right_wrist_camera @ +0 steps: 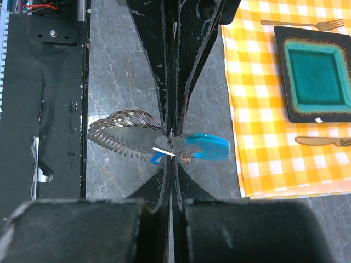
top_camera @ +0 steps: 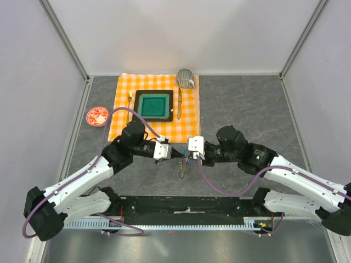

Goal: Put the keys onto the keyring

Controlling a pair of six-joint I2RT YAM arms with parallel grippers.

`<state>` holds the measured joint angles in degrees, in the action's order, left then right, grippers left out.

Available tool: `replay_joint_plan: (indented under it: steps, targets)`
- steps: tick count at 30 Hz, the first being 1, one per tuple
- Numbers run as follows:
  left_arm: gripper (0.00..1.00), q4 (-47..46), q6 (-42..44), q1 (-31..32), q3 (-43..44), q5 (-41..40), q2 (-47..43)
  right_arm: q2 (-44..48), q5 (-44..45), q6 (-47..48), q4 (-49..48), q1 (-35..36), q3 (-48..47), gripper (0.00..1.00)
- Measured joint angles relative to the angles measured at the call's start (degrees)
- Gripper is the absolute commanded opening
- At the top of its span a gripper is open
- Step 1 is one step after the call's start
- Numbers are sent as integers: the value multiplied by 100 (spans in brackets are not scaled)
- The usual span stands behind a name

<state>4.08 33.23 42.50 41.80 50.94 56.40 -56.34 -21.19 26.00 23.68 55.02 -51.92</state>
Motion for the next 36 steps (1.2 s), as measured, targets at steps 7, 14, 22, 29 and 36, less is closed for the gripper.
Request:
replay_joint_plan:
  steps: [7, 14, 22, 29, 36]
  targets:
    - [2, 2, 0, 0, 0, 46, 20, -2, -35, 0, -7, 0, 0, 0]
    - [2, 4, -2, 2, 0, 42, 20, -2, -79, 0, -9, 0, 0, 0]
    - [2, 4, 0, 2, 0, -20, 11, -2, -44, -2, -13, 0, 0, 0]
    - [2, 2, -2, 0, 0, -136, -20, -35, 4, -11, -9, 0, 0, 0]
    - [2, 2, 0, 0, 0, -136, -22, -46, 4, -22, -9, 0, 0, 0]
